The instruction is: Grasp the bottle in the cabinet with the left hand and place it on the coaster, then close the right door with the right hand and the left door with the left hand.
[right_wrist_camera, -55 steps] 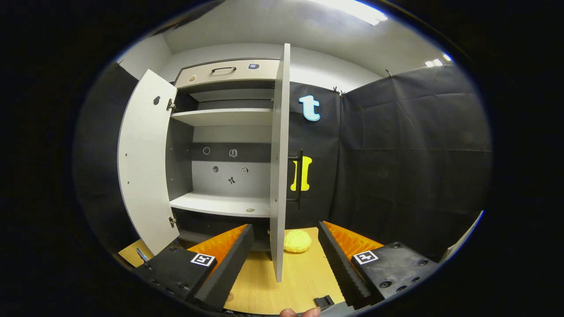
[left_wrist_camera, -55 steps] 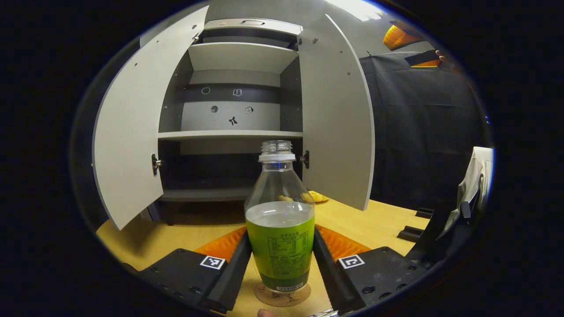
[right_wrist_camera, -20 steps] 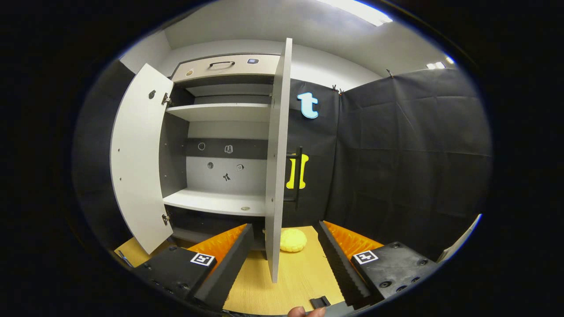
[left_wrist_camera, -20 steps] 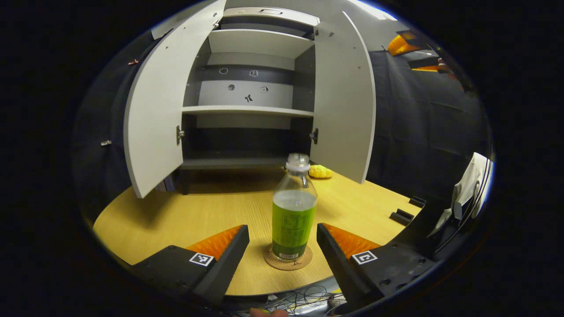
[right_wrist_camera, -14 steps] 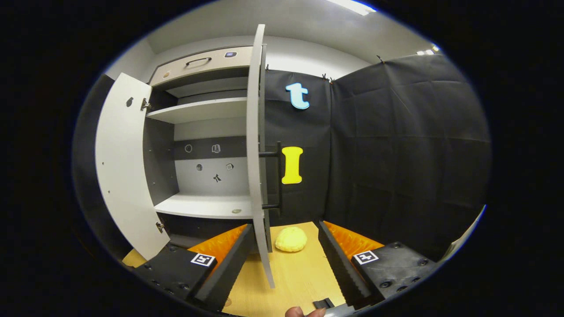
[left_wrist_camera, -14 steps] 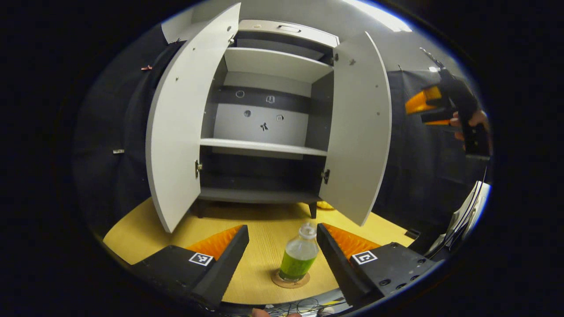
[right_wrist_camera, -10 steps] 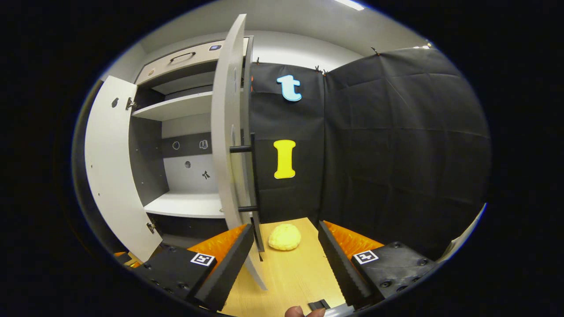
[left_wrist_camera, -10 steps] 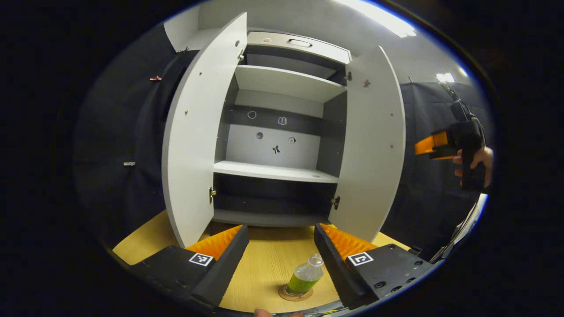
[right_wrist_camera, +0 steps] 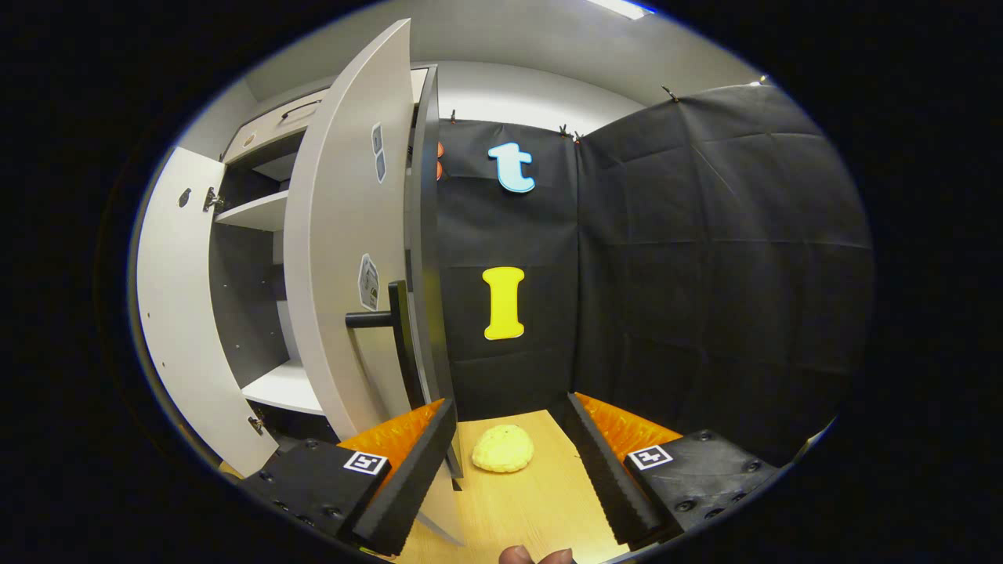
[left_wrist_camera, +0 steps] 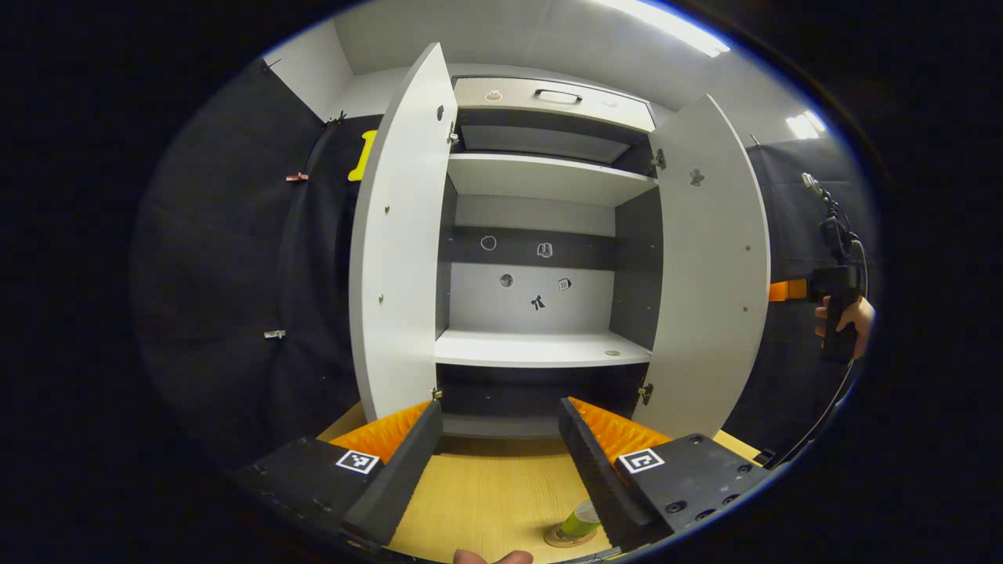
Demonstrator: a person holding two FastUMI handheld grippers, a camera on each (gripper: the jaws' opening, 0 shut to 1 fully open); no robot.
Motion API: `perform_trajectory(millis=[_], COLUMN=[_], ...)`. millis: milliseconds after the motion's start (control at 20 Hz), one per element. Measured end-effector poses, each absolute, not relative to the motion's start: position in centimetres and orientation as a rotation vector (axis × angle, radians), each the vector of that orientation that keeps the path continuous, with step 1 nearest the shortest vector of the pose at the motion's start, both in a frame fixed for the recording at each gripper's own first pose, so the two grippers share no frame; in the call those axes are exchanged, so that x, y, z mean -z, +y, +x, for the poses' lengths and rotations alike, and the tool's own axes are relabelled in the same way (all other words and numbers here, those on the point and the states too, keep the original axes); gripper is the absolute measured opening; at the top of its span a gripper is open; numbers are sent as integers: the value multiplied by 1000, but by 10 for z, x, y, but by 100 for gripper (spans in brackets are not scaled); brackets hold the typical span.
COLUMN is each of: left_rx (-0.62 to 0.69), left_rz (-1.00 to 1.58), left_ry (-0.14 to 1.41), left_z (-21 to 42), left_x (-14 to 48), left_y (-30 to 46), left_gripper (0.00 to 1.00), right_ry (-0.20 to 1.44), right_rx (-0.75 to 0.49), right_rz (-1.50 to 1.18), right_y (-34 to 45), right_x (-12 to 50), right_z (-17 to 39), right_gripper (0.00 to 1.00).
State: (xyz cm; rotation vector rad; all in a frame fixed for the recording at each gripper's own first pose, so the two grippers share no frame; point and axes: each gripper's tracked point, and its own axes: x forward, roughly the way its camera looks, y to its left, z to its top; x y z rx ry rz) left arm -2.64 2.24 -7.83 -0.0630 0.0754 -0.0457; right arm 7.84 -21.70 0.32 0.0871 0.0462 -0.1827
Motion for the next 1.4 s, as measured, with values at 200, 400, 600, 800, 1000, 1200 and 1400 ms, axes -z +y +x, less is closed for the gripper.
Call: perform_trajectory(millis=[200,400,600,800,1000,1200,1400], left_rx=[26,19,24,27,15,-10,-34], left_rz=[-58,-38,-28,-26,-29,-34,-54], left_ry=[72,66,38,28,22,24,22], left_z=[-29,-31,-35,-40,-49,-48,-52], left_x=[76,76,70,68,70,67,66], left_y=[44,56,58,60,69,85,100], left_gripper=[95,95,95,95,95,95,95], right_ry=[40,43,41,45,47,43,32], right_rx=[162,107,46,-23,-54,-69,-78], right_rz=[114,130,123,134,128,115,98], right_y=[-199,-174,-130,-83,-43,-13,2], right_x=[-1,1,2,5,3,2,2], right_z=[76,75,77,90,114,136,154], right_gripper=[98,97,97,97,98,98,98])
